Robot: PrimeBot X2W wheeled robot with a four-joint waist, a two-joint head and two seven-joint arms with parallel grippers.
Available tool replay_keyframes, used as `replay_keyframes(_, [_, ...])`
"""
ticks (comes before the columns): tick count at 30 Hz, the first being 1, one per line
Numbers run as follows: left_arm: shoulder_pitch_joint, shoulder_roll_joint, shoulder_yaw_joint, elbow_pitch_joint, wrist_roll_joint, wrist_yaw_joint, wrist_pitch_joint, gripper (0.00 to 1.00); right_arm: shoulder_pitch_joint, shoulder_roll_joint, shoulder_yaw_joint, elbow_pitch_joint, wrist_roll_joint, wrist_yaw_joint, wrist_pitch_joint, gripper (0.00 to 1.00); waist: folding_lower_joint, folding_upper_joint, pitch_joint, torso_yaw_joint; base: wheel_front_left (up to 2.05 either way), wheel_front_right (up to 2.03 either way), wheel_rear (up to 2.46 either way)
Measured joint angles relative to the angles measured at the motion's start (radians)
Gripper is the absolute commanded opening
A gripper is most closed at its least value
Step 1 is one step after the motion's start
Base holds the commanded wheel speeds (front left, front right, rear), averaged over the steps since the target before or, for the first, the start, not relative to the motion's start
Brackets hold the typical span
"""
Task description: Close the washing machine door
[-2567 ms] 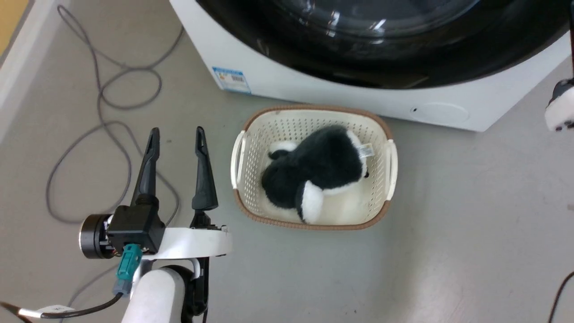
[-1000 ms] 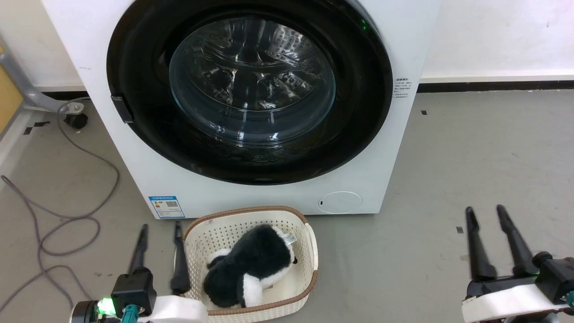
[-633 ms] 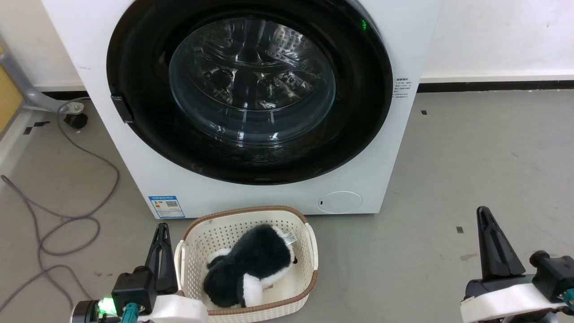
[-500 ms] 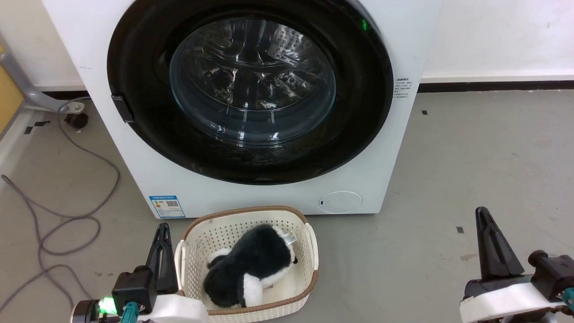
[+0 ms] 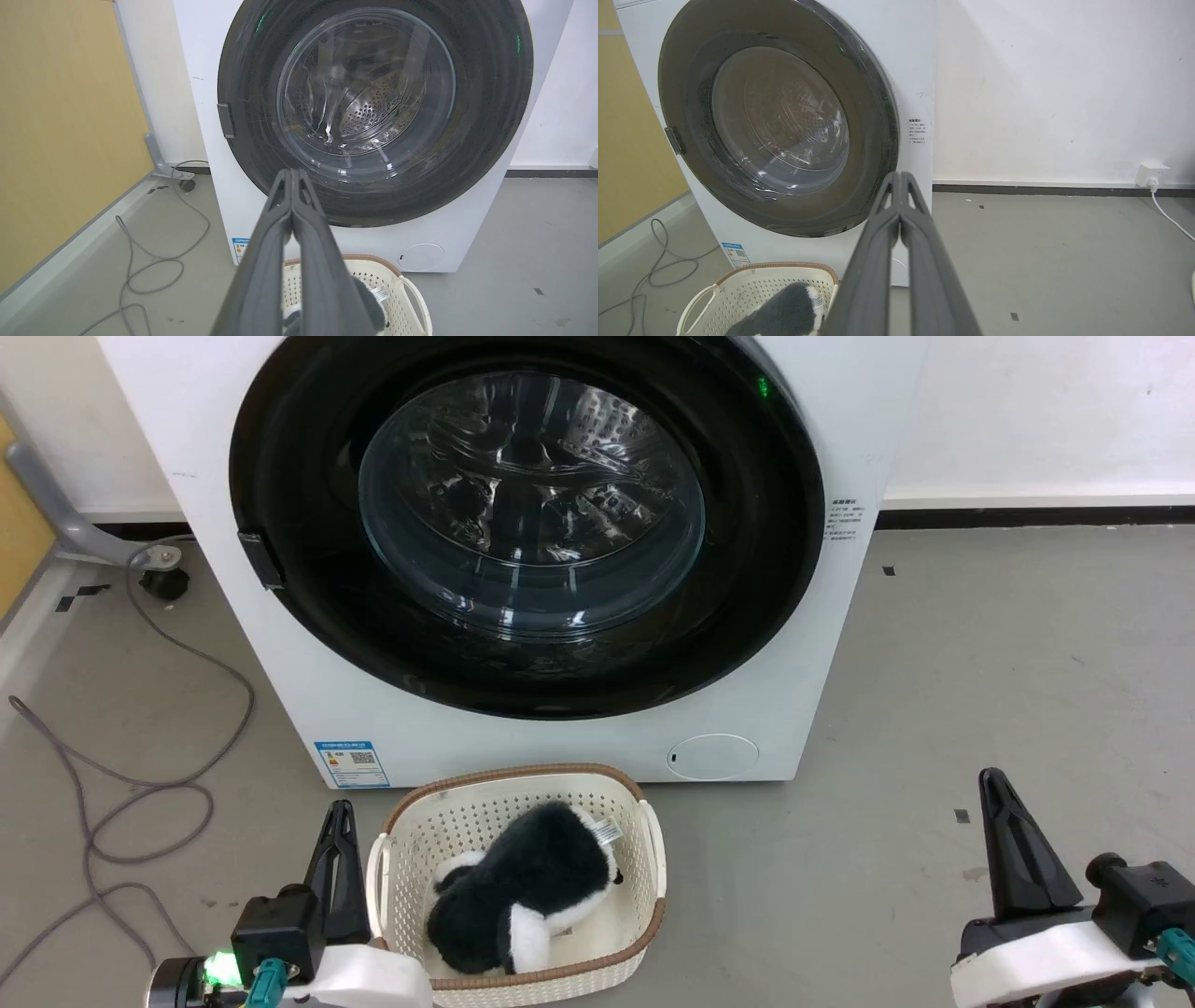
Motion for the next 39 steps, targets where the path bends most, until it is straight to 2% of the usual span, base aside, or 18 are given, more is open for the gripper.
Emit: replay_keyframes(39, [-0.001, 0.000, 0.015, -0.021, 0.015, -0.051, 0.079, 0.00, 0.000, 0.000, 0.028, -0.019, -0.030, 0.000, 0.079, 0.00, 0.0000, 0.0000, 0.001, 0.018, 0.00, 0.00, 0.00])
